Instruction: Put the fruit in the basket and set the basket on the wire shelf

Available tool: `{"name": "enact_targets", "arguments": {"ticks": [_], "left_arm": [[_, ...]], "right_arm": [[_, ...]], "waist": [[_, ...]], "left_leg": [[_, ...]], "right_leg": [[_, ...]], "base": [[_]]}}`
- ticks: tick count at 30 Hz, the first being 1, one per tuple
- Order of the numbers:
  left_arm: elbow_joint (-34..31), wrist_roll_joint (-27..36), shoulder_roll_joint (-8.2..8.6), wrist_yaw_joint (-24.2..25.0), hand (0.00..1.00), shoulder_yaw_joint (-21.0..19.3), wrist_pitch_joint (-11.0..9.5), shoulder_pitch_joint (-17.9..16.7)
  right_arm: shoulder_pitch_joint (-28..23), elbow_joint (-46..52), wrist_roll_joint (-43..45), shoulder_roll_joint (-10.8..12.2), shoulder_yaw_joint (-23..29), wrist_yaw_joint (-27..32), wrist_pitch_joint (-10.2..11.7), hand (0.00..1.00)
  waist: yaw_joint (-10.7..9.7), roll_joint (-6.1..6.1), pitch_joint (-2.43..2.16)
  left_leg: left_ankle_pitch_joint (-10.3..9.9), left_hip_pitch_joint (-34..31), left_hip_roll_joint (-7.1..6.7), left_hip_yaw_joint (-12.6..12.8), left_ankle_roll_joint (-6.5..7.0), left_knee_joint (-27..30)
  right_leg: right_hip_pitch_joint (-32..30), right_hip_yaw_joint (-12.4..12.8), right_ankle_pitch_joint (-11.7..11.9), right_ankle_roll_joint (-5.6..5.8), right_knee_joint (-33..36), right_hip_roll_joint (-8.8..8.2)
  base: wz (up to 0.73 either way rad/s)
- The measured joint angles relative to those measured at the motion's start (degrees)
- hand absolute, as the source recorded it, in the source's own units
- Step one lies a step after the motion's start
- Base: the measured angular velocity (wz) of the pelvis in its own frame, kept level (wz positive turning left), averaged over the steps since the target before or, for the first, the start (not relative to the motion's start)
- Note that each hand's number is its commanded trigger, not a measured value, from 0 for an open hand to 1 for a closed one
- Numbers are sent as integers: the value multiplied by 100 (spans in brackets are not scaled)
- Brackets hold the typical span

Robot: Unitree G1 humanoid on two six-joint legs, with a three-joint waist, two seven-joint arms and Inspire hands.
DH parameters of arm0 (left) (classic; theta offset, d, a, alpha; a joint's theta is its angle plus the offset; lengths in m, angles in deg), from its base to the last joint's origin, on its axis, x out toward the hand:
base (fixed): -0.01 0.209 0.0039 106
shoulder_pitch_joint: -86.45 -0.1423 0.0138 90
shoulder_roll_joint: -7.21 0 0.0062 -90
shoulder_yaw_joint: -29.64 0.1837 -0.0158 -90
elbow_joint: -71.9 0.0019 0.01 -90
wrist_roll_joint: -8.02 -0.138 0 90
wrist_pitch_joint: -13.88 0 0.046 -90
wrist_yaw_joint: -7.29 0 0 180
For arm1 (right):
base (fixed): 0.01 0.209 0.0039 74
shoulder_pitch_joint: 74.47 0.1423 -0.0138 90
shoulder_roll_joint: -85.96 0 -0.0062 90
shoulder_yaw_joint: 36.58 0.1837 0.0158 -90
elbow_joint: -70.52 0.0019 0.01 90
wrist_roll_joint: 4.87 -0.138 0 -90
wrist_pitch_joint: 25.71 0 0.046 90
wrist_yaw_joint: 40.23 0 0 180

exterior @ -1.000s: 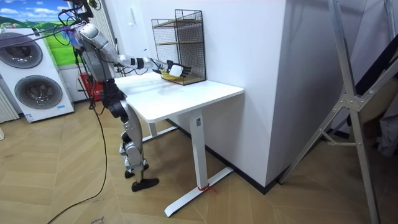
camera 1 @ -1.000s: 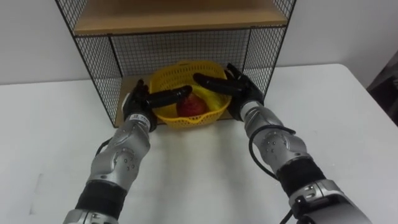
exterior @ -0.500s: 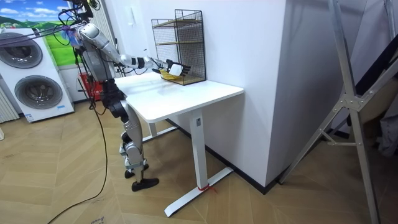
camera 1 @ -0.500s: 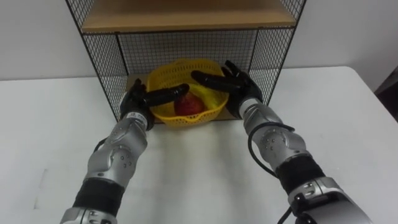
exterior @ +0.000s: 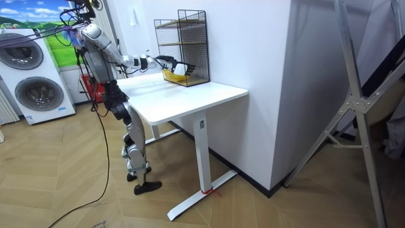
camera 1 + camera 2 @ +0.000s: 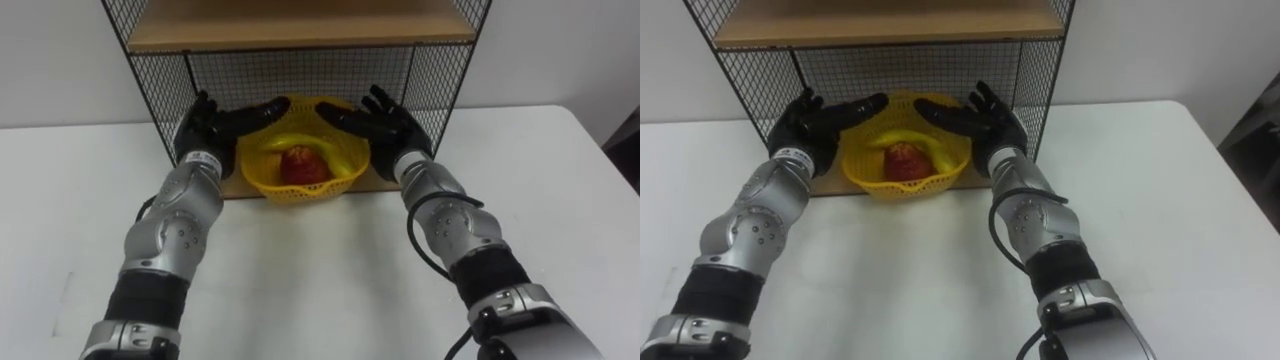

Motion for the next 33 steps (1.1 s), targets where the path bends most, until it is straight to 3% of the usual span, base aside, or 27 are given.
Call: {"name": "enact_targets", "arguments": {"ticks": [8, 14, 18, 24, 28, 33], "left_arm": [[-228, 1, -110, 136, 0, 15, 0, -6], [-228, 5, -110, 322, 0, -3, 0, -7], [-229, -34, -113, 401, 0, 5, 0, -7], [-287, -402, -137, 587, 0, 18, -2, -17], [-1069, -717, -134, 596, 0, 245, -22, -527], [-1308, -872, -110, 590, 0, 458, -62, -890]], "right_arm": [[0, 0, 41, -10, 37, 9, 2, 0], [-2, 2, 46, -22, 61, 14, 8, 0], [-2, 5, 46, -93, 61, 13, 20, 0], [-372, 653, 68, -233, 58, 5, 64, 0], [-1013, 1628, 281, -228, 36, 13, 62, 0], [-1444, 2339, 607, -222, -100, 33, 63, 0]], "waist": [[-4, 19, -13], [-7, 61, -51], [-12, 99, -105], [-3, 102, -106], [-8, 99, -103], [-10, 70, -85]], "left_leg": [[4, 10, 0, -2, -3, -7], [10, 64, 0, 7, -9, -25], [10, 79, -1, 1, -9, -59], [13, 95, 0, 7, -12, -58], [13, 104, 2, 20, -13, -91], [14, 171, 1, 62, -15, -116]], "right_leg": [[8, -31, 0, 0, -3, -2], [47, -36, 0, 0, -4, -1], [78, -42, 0, 0, -21, 0], [78, -30, 0, -1, -13, 2], [73, -23, -2, -3, -16, -2], [106, 103, -24, -12, -3, -8]], "base": [[0], [0], [0], [0], [0], [-6]]}}
